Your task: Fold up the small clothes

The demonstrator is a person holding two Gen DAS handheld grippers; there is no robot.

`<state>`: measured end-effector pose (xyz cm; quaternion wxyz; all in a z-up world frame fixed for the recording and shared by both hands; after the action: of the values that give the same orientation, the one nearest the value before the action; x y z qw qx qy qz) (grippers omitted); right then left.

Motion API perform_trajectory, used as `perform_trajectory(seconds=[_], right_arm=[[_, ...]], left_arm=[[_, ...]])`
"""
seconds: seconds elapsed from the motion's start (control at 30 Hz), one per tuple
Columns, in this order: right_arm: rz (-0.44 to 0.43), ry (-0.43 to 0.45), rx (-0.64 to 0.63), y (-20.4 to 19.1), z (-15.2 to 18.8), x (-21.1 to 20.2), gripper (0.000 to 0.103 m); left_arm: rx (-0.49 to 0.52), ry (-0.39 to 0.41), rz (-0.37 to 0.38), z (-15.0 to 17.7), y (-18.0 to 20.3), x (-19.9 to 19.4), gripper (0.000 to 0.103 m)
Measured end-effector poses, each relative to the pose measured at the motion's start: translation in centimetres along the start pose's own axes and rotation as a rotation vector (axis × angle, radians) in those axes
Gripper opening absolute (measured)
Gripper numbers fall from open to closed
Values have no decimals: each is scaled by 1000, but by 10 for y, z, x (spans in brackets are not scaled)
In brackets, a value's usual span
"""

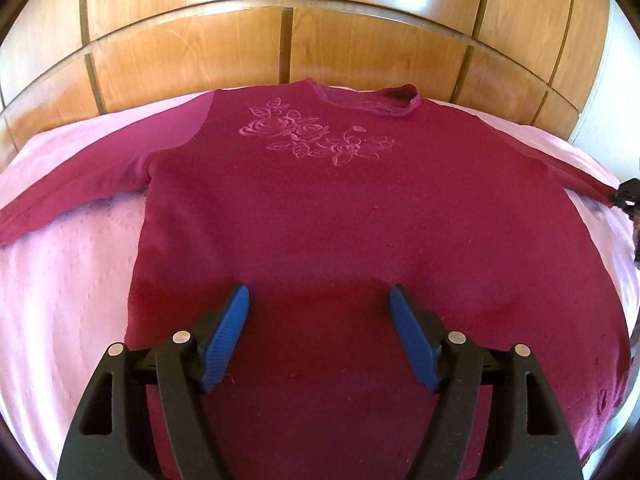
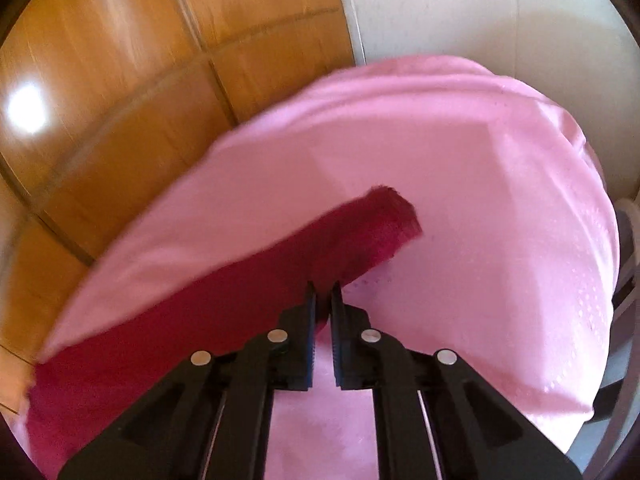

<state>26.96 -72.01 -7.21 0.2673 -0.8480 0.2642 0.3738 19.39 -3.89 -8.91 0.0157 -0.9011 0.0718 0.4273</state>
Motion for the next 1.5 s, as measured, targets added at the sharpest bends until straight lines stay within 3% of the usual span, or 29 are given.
perform_trajectory(seconds=[0.1,0.17,0.23,0.4,0.47,0.57,0.63,0.7,0.77,0.87,1.03,1.2,1.3,1.33,1.43,1.47,1.5], right_arm=[[-15,-22,13,7,19,-2,13],[-72,-16,4,4,28,-19,36],[-107,-4,-49,-6,40,-40,46],[-414,-135,-193,-59,108,-88,48],[-548,-242,-245,-80,154,-105,48],[-666,-376,-323,-96,222,-129,48],[-695,-445,-379,-97,265,-147,45],[-687,-466,-432,-93,293,-160,42],[-681,-472,-483,-87,317,-178,39],[-626,-463,-541,-82,327,-190,9],[-593,-349,-598,-90,298,-203,7],[-502,-411,-664,-89,322,-184,7],[-524,-424,-636,-88,322,-182,11],[-534,-426,-616,-87,318,-180,15],[-545,-385,-539,-76,291,-177,39],[-554,-360,-482,-73,276,-176,40],[-562,-333,-409,-65,259,-171,46]], left_arm=[[-10,-11,8,-1,-4,-3,72],[-27,-11,12,-2,-7,-10,72],[-62,3,-9,-1,-19,-20,72],[-162,16,-67,12,-62,-48,72],[-195,3,-79,23,-78,-56,72],[-218,-29,-77,43,-94,-69,72],[-224,-60,-50,60,-100,-74,70],[-225,-91,2,74,-100,-78,49],[-203,-89,12,84,-96,-82,40],[-167,-76,47,91,-87,-88,7],[-130,-38,39,89,-87,-105,5],[-103,-70,0,103,-92,-103,4],[-88,-44,-21,95,-94,-113,4],[-92,-24,-32,90,-95,-117,6],[-132,33,-19,69,-98,-122,38],[-150,59,-11,63,-99,-124,51],[-167,89,2,54,-97,-123,54]])
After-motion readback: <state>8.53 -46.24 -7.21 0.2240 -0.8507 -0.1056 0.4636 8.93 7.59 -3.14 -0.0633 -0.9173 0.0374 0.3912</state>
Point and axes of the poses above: each gripper's, at about its wrist camera, not at the fingertips, and x roughly the way its jaws point, y to its right, z to its underside, the point moved 4 cm from there along x, roughly the way its jaws point, and after that the axes turned 4 degrees about -z, right-handed, at the moved point
